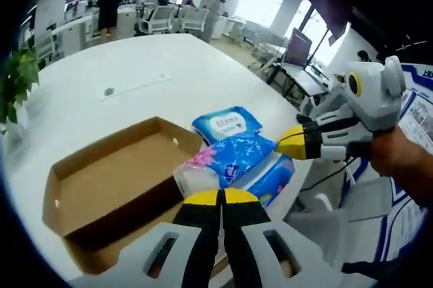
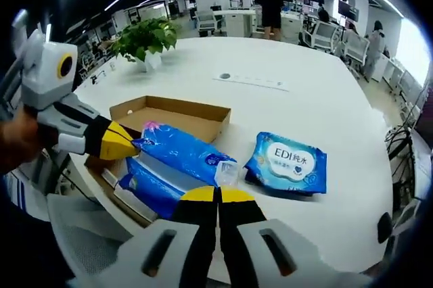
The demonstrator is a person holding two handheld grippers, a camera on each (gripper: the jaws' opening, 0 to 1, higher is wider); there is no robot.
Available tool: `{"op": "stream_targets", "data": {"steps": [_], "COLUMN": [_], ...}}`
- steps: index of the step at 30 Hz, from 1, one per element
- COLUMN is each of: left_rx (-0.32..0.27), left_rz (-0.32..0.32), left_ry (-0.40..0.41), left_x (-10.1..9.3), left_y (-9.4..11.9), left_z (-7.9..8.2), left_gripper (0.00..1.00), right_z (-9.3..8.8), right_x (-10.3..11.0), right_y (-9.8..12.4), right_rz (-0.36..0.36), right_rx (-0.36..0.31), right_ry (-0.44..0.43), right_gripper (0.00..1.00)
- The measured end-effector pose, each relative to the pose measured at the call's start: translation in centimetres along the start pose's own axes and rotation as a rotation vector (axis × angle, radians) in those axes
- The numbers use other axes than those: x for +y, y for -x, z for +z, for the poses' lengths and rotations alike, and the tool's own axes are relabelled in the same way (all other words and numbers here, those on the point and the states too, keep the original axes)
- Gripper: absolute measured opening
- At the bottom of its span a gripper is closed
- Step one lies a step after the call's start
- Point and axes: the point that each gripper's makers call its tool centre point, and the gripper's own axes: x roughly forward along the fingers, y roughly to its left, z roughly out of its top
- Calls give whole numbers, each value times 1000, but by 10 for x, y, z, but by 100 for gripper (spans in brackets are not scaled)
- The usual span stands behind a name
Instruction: Operate the shoe box by opening the lid, removing the specified soft item, and placing it in the target area until the item is outside and the box remains undamaged.
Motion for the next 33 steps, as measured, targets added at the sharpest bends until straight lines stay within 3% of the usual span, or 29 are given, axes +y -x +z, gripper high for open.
{"op": "stream_targets", "data": {"steps": [11,23,33], "left_rx": [35,58,81], "left_rz": [-31,-56,-70], "left_ry": [-43,-75,-76], "left_x": [-27,-59,-80], "left_y": [-36,-81,-113], "left_z": [12,36,44], "left_gripper": [0,0,0], "right_z": [-14,-26,-32], "right_x": [-43,-102,-141], "right_y": [11,19,20], "right_rz": [-35,-63,-69], "right_rx": [-3,-3,6], "right_ry": [-50,-96,-108], "right_gripper": [0,0,0]}}
